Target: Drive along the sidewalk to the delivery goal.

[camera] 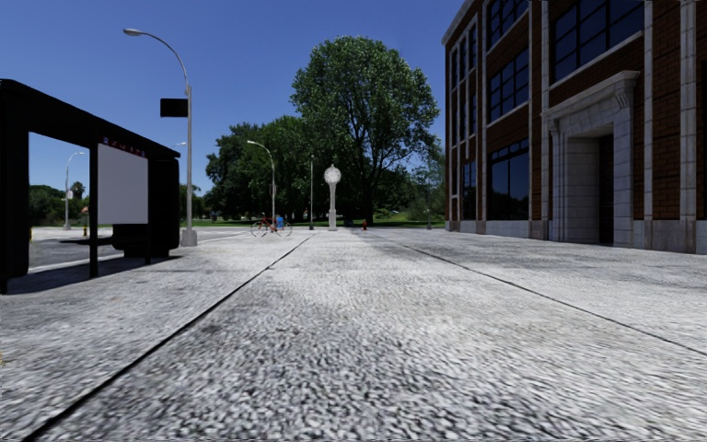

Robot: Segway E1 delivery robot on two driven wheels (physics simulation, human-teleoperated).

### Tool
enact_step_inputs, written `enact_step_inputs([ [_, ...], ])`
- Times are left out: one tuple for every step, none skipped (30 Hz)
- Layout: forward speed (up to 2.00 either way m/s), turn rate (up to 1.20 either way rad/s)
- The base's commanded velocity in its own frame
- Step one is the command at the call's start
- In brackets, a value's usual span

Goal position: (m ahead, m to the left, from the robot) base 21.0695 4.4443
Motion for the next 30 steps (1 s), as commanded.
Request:
enact_step_inputs([
  [2.0, 0.0],
  [2.0, 0.0],
  [2.0, 0.0],
  [2.0, 0.0],
  [2.0, 0.0],
  [2.0, 0.0],
  [2.0, 0.0],
  [2.0, 0.0],
  [2.0, 0.0],
  [2.0, 0.0],
  [2.0, 0.0],
  [2.0, 0.0],
  [2.0, 0.0],
  [2.0, 0.0],
  [2.0, 0.0],
  [2.0, 0.0],
  [2.0, 0.0],
  [2.0, 0.0],
  [2.0, 0.0],
  [2.0, 0.0],
  [2.0, 0.0],
  [2.0, 0.0],
  [2.0, 0.0],
  [2.0, 0.0],
  [2.0, 0.0],
  [2.0, 0.0],
  [2.0, 0.0],
  [2.0, 0.0],
  [2.0, 0.0],
  [2.0, 0.0],
])
